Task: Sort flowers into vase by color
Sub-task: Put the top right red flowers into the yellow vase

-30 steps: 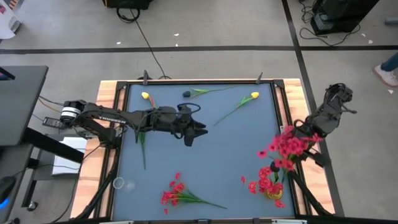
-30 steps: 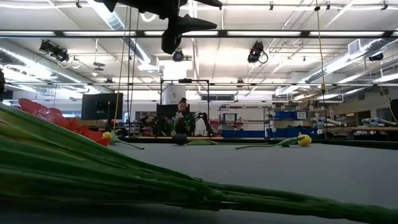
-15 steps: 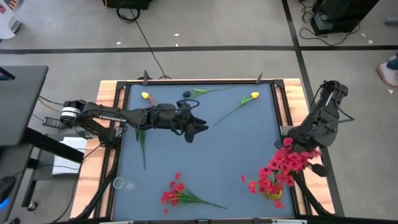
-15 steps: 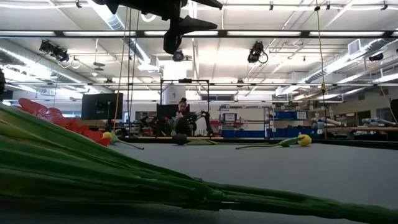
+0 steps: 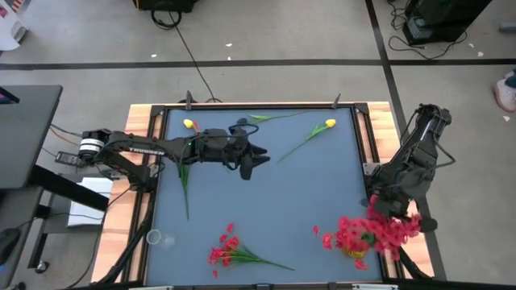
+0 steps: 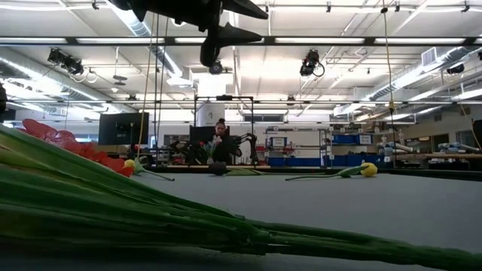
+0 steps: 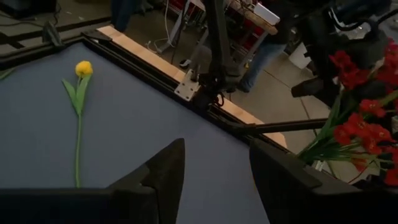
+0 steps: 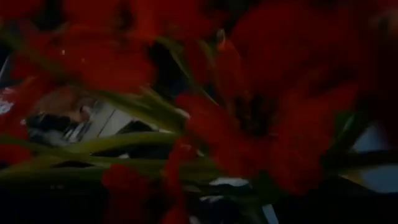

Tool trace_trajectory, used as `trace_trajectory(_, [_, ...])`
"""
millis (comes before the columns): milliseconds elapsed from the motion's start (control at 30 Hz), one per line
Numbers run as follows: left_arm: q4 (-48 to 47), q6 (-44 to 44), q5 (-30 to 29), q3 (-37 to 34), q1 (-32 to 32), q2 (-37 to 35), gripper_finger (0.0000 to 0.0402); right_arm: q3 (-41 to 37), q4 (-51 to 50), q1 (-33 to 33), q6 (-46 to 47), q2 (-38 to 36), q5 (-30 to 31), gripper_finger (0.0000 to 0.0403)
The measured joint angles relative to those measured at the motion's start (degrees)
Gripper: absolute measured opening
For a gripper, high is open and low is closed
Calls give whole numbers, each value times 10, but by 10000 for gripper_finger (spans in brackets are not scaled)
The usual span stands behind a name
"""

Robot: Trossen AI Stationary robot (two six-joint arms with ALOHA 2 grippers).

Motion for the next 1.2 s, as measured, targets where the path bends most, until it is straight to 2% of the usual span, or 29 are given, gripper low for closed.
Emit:
trace_trajectory(200, [0,6,4,0,7,0,185,0,-69,0,30,1,-38,217])
trace_trajectory(567, [-1,63,13,0,16,0,185,29,-85,-1,112,3,-71,217])
trace_trajectory(800, [-1,85,46,0,44,0,185,89,-191,-7,129,2,-31,217])
trace_trajectory(1200, [-1,122,122,0,99,0,185,138,-222,-26,134,2,44,217])
